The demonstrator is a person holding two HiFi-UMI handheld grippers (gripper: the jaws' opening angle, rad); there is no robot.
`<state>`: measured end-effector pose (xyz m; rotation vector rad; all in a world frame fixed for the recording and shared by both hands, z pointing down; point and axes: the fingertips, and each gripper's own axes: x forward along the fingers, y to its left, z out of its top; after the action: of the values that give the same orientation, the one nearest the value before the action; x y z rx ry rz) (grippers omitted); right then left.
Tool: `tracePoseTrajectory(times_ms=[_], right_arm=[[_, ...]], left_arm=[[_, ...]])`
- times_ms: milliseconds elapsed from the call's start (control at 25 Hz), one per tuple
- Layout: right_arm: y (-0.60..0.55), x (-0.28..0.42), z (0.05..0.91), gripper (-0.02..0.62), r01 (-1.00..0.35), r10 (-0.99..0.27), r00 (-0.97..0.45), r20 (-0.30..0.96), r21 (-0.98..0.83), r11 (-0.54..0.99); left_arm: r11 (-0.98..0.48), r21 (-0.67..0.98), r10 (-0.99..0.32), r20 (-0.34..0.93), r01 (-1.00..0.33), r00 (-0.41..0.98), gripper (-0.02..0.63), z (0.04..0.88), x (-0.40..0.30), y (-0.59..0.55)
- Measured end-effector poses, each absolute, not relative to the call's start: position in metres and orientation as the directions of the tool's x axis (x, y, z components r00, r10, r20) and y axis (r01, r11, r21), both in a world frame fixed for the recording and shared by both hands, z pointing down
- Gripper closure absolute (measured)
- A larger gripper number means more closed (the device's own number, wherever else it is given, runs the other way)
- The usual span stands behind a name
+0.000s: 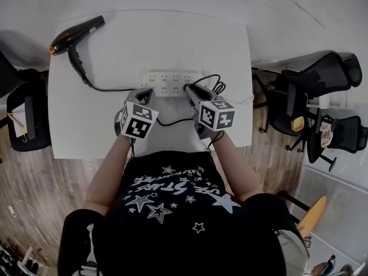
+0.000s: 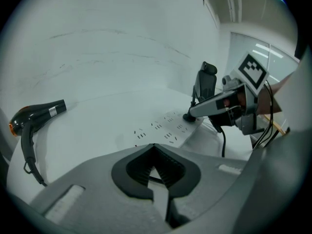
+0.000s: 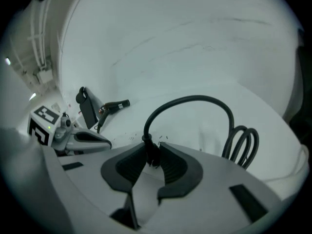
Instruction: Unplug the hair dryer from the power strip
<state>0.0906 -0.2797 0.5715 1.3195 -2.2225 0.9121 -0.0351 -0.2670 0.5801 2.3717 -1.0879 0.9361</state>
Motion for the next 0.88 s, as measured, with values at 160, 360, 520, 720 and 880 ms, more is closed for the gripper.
tracePoseTrajectory(times_ms=[160, 360, 520, 720, 880], right_arm=[[-0.281, 0.089, 0.569, 0.506, -0.894, -0.638, -0.445, 0.628, -0.276, 0.353], [-0.277, 0.08, 0.567, 0.514, -0.87, -0.663, -0.329, 0.672, 0.058, 0.49], [-0.276, 0.085, 0.566, 0.514, -0.88, -0.646, -0.376, 0.664, -0.037, 0.474], [-0.276, 0.086, 0.565, 0.515, -0.878, -0.645, -0.369, 0.67, -0.023, 0.478], [-0.273, 0.079, 0.565, 0.517, -0.85, -0.657, -0.314, 0.686, 0.105, 0.516]], left_arm=[[-0.648, 0.023, -0.532, 0.701, -0.761, 0.474, 0.598, 0.58, -0.035, -0.267], [-0.658, 0.006, -0.528, 0.709, -0.753, 0.467, 0.598, 0.581, -0.034, -0.267], [-0.647, 0.025, -0.53, 0.704, -0.762, 0.473, 0.598, 0.58, -0.034, -0.267], [-0.666, 0.016, -0.524, 0.702, -0.746, 0.482, 0.598, 0.58, -0.033, -0.266], [-0.665, -0.02, -0.542, 0.701, -0.747, 0.463, 0.598, 0.581, -0.033, -0.265]])
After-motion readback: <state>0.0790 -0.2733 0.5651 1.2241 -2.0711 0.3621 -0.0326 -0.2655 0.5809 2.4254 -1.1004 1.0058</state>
